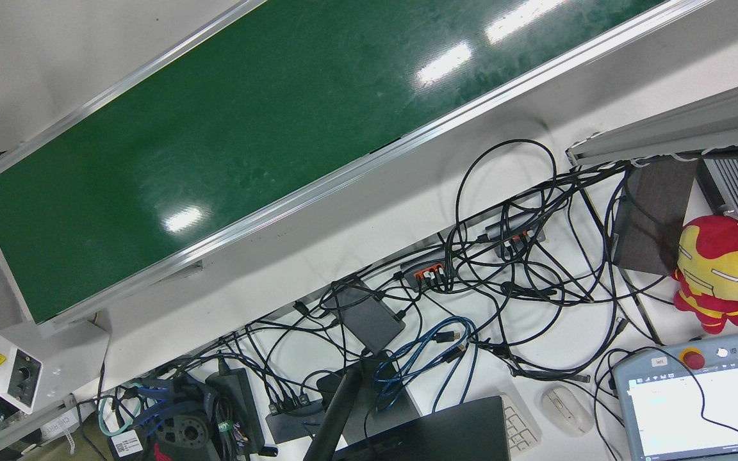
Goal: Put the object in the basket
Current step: 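Lift the bottle off the conveyor and carry it over the pink tray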
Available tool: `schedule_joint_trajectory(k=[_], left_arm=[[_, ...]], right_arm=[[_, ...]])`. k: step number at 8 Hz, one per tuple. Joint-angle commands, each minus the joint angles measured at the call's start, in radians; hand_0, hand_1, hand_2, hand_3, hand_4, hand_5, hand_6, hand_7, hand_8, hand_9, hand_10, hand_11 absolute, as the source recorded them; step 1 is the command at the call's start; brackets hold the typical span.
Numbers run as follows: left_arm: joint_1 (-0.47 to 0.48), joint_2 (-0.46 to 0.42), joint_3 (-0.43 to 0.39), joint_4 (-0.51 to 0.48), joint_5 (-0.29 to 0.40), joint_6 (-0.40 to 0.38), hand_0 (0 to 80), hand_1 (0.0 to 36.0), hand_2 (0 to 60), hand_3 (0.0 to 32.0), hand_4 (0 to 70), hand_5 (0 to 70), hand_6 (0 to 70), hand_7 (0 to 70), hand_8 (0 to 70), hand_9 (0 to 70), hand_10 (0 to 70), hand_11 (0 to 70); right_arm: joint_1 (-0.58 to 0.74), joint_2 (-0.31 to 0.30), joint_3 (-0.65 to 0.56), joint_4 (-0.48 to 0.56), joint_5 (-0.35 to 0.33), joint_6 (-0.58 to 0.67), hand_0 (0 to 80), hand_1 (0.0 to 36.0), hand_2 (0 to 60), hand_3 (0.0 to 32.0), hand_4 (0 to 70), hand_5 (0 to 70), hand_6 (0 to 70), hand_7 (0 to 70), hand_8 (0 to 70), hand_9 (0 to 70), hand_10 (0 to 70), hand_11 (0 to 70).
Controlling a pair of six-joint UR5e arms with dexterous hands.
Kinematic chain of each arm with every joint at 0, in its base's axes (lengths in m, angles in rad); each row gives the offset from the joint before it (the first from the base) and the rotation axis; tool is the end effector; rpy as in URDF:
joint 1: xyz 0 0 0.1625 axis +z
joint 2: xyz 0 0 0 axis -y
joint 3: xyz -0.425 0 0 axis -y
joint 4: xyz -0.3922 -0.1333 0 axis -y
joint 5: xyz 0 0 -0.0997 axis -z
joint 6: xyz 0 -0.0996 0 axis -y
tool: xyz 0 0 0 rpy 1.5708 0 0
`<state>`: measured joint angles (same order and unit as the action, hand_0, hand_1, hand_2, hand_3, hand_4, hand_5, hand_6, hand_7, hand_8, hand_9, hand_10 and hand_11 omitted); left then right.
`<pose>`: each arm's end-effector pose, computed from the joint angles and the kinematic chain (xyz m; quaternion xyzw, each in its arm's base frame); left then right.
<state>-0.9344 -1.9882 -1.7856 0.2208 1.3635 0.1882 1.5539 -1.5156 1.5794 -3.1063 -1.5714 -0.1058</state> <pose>0.2435 -0.5883 0.3717 -0.1297 0.8239 -0.5339 0.1390 0.1244 -0.5260 0.6512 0.0327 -0.7405 0.6699 0.0414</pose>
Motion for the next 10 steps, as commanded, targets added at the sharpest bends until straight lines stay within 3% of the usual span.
schedule_joint_trajectory(k=[1,3,4,5,6,9,10], left_arm=[[0.104,-0.011,-0.222,0.106,0.084,0.004,80.0,36.0,60.0,0.0,70.0,70.0,70.0,70.0,70.0,70.0,65.2,70.0],[0.260,-0.003,-0.326,0.141,0.097,0.051,80.0,36.0,60.0,0.0,70.0,70.0,70.0,70.0,70.0,70.0,61.9,70.0],[0.361,-0.011,-0.353,0.187,0.139,0.135,80.0,36.0,60.0,0.0,70.0,70.0,70.0,70.0,70.0,70.0,60.0,70.0],[0.476,-0.015,-0.371,0.215,0.140,0.189,80.0,36.0,60.0,0.0,70.0,70.0,70.0,70.0,70.0,70.0,54.4,70.0],[0.568,-0.015,-0.371,0.216,0.135,0.210,80.0,36.0,60.0,0.0,70.0,70.0,70.0,70.0,70.0,70.0,54.3,70.0],[0.686,-0.015,-0.373,0.215,0.115,0.299,77.0,36.0,60.0,0.0,70.0,70.0,70.0,70.0,70.0,70.0,47.9,69.4],[0.690,-0.002,-0.370,0.215,0.117,0.301,70.0,36.0,60.0,0.0,70.0,70.0,64.7,69.5,70.0,70.0,42.7,61.9]], right_arm=[[0.000,0.000,0.002,0.000,-0.001,0.000,0.0,0.0,0.0,0.0,0.0,0.0,0.0,0.0,0.0,0.0,0.0,0.0],[0.000,0.000,0.002,0.000,0.001,0.000,0.0,0.0,0.0,0.0,0.0,0.0,0.0,0.0,0.0,0.0,0.0,0.0],[0.000,0.000,0.001,0.000,-0.001,0.000,0.0,0.0,0.0,0.0,0.0,0.0,0.0,0.0,0.0,0.0,0.0,0.0],[0.000,0.000,0.001,0.000,0.001,0.000,0.0,0.0,0.0,0.0,0.0,0.0,0.0,0.0,0.0,0.0,0.0,0.0],[0.000,0.000,0.001,0.000,-0.001,0.000,0.0,0.0,0.0,0.0,0.0,0.0,0.0,0.0,0.0,0.0,0.0,0.0],[0.000,0.000,-0.002,0.000,-0.001,0.000,0.0,0.0,0.0,0.0,0.0,0.0,0.0,0.0,0.0,0.0,0.0,0.0],[0.000,0.000,-0.002,0.000,-0.001,0.000,0.0,0.0,0.0,0.0,0.0,0.0,0.0,0.0,0.0,0.0,0.0,0.0]])
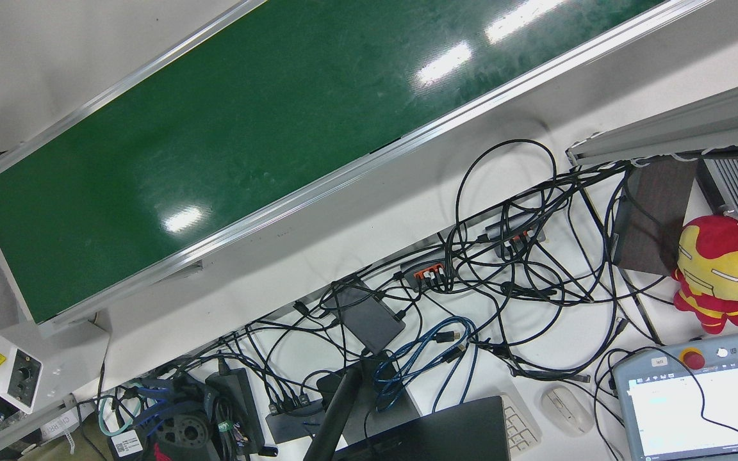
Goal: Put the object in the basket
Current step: 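Lift the bottle off the conveyor and carry it over the pink tray, then lower the bottle into the pink tray and open the left hand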
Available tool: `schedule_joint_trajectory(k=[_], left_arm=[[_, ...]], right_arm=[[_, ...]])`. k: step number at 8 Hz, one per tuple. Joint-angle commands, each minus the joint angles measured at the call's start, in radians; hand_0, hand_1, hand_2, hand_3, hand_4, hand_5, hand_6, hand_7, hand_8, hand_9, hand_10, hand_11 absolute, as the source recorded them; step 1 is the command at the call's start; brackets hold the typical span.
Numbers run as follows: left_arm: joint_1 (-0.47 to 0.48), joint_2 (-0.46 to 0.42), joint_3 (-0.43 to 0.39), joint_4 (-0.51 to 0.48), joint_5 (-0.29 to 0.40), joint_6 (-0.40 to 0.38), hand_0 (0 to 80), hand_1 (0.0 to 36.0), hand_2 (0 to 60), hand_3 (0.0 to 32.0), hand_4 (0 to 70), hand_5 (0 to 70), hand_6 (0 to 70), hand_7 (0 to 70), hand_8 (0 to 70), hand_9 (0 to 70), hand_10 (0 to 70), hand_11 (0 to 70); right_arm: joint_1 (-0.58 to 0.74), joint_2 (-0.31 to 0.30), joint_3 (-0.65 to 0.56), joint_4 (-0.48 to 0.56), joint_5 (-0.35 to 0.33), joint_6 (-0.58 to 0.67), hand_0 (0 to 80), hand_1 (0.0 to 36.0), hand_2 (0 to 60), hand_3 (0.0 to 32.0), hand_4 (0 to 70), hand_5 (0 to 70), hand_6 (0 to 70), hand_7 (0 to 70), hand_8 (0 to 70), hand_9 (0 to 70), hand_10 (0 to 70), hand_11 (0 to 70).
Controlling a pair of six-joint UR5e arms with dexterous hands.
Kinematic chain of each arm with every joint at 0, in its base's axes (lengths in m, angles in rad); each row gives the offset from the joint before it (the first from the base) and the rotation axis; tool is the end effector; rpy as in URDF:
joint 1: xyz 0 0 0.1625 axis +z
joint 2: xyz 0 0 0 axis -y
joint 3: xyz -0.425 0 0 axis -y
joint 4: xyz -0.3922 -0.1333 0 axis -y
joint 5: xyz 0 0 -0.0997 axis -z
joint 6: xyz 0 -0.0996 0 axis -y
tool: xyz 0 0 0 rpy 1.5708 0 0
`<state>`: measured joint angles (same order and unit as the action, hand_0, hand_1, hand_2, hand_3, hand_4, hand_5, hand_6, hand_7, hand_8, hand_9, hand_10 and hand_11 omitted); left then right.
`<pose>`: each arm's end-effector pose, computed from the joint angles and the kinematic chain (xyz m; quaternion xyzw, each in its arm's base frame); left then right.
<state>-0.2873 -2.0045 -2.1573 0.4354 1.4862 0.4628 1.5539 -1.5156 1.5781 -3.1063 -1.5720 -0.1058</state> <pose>0.4600 -0.2837 0.2423 -0.3328 0.8150 -0.3323 0.3384 0.1243 -0.5259 0.6519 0.0325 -0.7401 0.6704 0.0416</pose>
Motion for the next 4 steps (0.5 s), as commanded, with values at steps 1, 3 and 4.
schedule_joint_trajectory(k=[1,3,4], left_arm=[[0.046,0.018,0.001,0.000,-0.001,0.030,52.7,36.0,60.0,0.0,43.3,70.0,22.5,29.6,42.3,54.4,27.9,42.4],[0.074,0.090,0.001,-0.023,-0.001,0.034,50.6,36.0,60.0,0.0,4.6,59.3,1.2,9.5,21.5,28.5,19.8,32.0],[0.092,0.093,0.002,-0.023,-0.003,0.036,48.4,36.0,60.0,0.0,3.2,49.7,0.0,3.9,20.1,25.7,14.5,24.1]], right_arm=[[0.000,0.000,-0.001,0.000,0.000,0.000,0.0,0.0,0.0,0.0,0.0,0.0,0.0,0.0,0.0,0.0,0.0,0.0],[0.000,0.000,-0.001,0.000,0.001,0.000,0.0,0.0,0.0,0.0,0.0,0.0,0.0,0.0,0.0,0.0,0.0,0.0],[0.000,0.000,-0.001,0.000,0.001,0.000,0.0,0.0,0.0,0.0,0.0,0.0,0.0,0.0,0.0,0.0,0.0,0.0]])
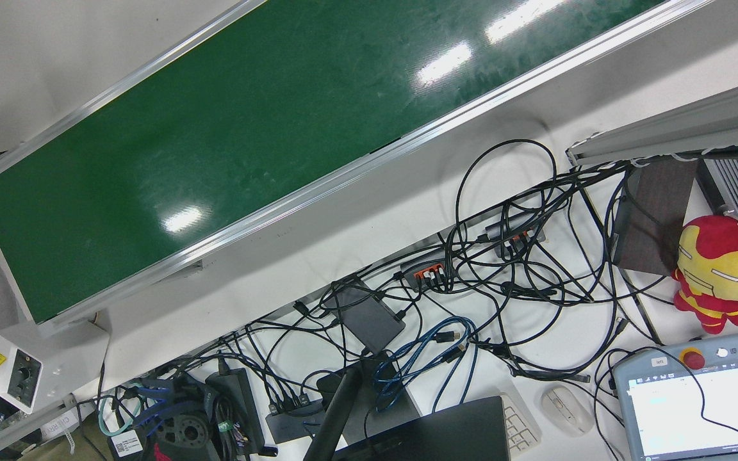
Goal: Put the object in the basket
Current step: 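Lower the bottle into the pink tray and open the left hand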
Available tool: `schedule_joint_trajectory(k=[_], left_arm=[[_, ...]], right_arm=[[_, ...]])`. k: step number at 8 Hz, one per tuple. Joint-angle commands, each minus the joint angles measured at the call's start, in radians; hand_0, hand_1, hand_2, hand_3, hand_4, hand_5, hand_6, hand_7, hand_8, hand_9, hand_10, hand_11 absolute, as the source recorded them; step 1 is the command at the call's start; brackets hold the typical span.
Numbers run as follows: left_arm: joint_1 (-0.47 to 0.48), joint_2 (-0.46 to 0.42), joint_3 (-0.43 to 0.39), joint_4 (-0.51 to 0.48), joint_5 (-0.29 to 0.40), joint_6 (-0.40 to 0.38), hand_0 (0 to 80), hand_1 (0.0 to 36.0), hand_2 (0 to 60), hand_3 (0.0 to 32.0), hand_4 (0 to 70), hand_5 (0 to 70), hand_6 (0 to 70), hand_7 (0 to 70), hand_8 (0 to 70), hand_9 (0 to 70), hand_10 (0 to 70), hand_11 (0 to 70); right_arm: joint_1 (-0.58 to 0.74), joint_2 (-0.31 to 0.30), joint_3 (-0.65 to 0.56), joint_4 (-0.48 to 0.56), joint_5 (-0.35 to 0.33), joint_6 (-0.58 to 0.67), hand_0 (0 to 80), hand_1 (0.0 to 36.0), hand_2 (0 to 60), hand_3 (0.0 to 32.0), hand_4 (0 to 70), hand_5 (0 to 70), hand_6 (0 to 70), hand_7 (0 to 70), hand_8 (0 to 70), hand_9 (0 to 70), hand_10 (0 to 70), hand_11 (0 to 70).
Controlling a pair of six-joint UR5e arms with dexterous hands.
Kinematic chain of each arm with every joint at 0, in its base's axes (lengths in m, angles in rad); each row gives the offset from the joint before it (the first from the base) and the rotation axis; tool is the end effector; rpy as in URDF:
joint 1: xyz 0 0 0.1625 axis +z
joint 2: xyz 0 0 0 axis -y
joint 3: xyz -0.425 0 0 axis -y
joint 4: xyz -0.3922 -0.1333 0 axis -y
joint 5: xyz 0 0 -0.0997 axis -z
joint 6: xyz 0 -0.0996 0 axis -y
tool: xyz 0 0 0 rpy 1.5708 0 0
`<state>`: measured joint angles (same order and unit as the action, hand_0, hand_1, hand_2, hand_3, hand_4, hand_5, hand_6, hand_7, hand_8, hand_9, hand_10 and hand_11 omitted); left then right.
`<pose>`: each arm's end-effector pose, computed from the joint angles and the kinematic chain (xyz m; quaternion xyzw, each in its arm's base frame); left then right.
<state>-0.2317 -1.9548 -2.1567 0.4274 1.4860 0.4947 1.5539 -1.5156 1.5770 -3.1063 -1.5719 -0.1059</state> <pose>0.4711 -0.2568 0.2672 -0.3375 0.8021 -0.3282 0.3675 0.1243 -0.5258 0.6524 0.0326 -0.7397 0.6708 0.0416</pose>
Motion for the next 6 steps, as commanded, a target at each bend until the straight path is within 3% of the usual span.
schedule_joint_trajectory(k=[1,2,3,4,6], left_arm=[[0.038,0.042,0.005,-0.018,-0.004,0.004,48.9,36.0,60.0,1.4,5.4,33.3,0.0,3.0,12.3,14.7,8.5,15.3],[0.037,0.042,0.005,-0.018,-0.004,0.004,68.3,18.7,12.5,3.4,4.9,24.4,0.0,1.3,8.1,8.9,6.2,11.7],[0.037,0.042,0.003,-0.018,-0.004,0.004,76.8,3.5,0.0,7.0,1.4,18.8,0.0,0.0,4.7,4.6,4.7,9.0],[0.035,0.040,0.001,-0.018,-0.004,0.002,60.3,0.1,0.0,8.6,0.3,15.0,0.0,0.0,3.6,3.2,3.2,6.3],[0.020,0.036,-0.002,-0.018,-0.003,-0.005,54.2,0.0,0.0,11.6,0.0,9.4,0.0,0.0,2.9,2.5,2.4,4.8]], right_arm=[[0.000,0.000,0.000,0.000,0.001,0.000,0.0,0.0,0.0,0.0,0.0,0.0,0.0,0.0,0.0,0.0,0.0,0.0],[0.000,0.000,0.000,0.000,0.001,0.000,0.0,0.0,0.0,0.0,0.0,0.0,0.0,0.0,0.0,0.0,0.0,0.0],[0.000,0.000,0.000,0.000,0.000,0.000,0.0,0.0,0.0,0.0,0.0,0.0,0.0,0.0,0.0,0.0,0.0,0.0],[0.000,0.000,0.000,0.000,0.001,0.000,0.0,0.0,0.0,0.0,0.0,0.0,0.0,0.0,0.0,0.0,0.0,0.0],[0.000,0.000,0.000,0.000,0.000,0.000,0.0,0.0,0.0,0.0,0.0,0.0,0.0,0.0,0.0,0.0,0.0,0.0]])
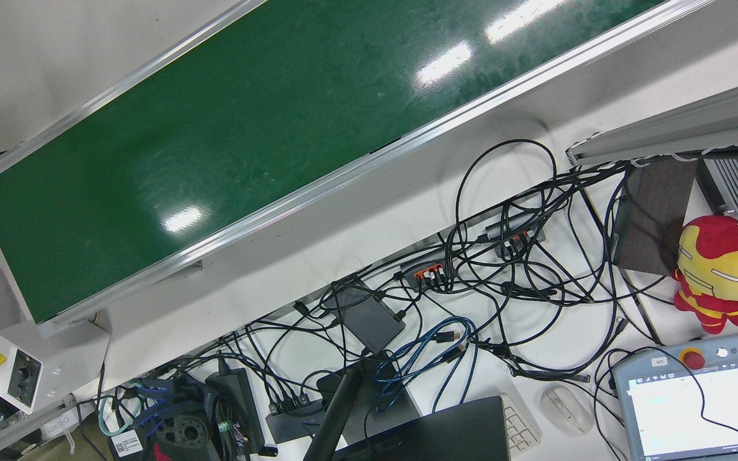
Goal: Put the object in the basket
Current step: 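Lower the bottle into the pink tray and open the left hand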
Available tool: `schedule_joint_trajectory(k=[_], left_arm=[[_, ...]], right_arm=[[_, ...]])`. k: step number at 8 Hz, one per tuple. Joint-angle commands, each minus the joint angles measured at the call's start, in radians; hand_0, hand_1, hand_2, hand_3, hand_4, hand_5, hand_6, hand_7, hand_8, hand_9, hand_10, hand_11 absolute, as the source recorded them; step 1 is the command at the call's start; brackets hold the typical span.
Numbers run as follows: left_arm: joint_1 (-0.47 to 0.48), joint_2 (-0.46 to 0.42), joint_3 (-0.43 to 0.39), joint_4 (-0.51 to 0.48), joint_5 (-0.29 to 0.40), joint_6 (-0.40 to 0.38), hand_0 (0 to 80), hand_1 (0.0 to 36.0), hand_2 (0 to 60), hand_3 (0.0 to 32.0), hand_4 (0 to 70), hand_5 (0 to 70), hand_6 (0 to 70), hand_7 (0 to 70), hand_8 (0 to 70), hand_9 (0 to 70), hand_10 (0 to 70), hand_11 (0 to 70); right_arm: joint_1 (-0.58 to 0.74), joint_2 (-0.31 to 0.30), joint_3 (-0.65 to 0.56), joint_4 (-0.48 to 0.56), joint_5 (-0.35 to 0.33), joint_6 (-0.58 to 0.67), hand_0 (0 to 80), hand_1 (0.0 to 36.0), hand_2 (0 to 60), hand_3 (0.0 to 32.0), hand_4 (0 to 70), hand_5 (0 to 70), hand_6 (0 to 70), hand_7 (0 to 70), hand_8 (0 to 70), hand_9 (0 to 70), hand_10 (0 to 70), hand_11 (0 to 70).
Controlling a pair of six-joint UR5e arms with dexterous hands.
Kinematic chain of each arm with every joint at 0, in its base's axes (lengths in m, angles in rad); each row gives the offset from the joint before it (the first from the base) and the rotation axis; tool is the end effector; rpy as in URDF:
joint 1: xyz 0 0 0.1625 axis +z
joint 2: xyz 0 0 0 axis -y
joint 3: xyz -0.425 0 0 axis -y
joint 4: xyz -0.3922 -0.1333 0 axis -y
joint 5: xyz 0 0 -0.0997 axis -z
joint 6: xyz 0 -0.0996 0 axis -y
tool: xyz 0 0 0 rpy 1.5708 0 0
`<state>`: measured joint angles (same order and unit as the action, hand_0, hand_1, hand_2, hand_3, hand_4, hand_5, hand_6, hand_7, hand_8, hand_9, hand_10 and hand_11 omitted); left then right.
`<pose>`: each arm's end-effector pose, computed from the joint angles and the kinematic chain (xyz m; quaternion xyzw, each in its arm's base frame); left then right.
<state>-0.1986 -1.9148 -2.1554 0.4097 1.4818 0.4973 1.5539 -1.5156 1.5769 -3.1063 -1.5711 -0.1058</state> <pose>0.4757 -0.2407 0.2859 -0.3458 0.7921 -0.3289 0.3806 0.1244 -0.5258 0.6525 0.0328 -0.7397 0.6709 0.0413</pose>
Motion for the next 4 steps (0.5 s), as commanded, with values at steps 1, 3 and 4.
schedule_joint_trajectory(k=[1,3,4], left_arm=[[-0.030,-0.004,-0.033,0.012,0.003,-0.011,53.6,0.0,0.0,11.4,0.0,8.7,0.0,0.0,2.8,2.5,2.0,4.2],[-0.091,-0.003,-0.091,0.043,0.008,-0.016,56.3,0.0,0.0,8.8,0.0,13.5,0.0,0.0,3.8,4.0,1.5,3.7],[-0.119,0.000,-0.119,0.069,0.008,-0.017,55.5,0.0,0.0,8.0,0.0,14.8,0.0,0.0,3.4,3.5,1.6,3.7]], right_arm=[[0.000,0.000,0.000,0.000,-0.001,0.000,0.0,0.0,0.0,0.0,0.0,0.0,0.0,0.0,0.0,0.0,0.0,0.0],[0.000,0.000,0.002,0.000,0.000,0.000,0.0,0.0,0.0,0.0,0.0,0.0,0.0,0.0,0.0,0.0,0.0,0.0],[0.000,0.000,0.002,0.000,-0.001,0.000,0.0,0.0,0.0,0.0,0.0,0.0,0.0,0.0,0.0,0.0,0.0,0.0]])
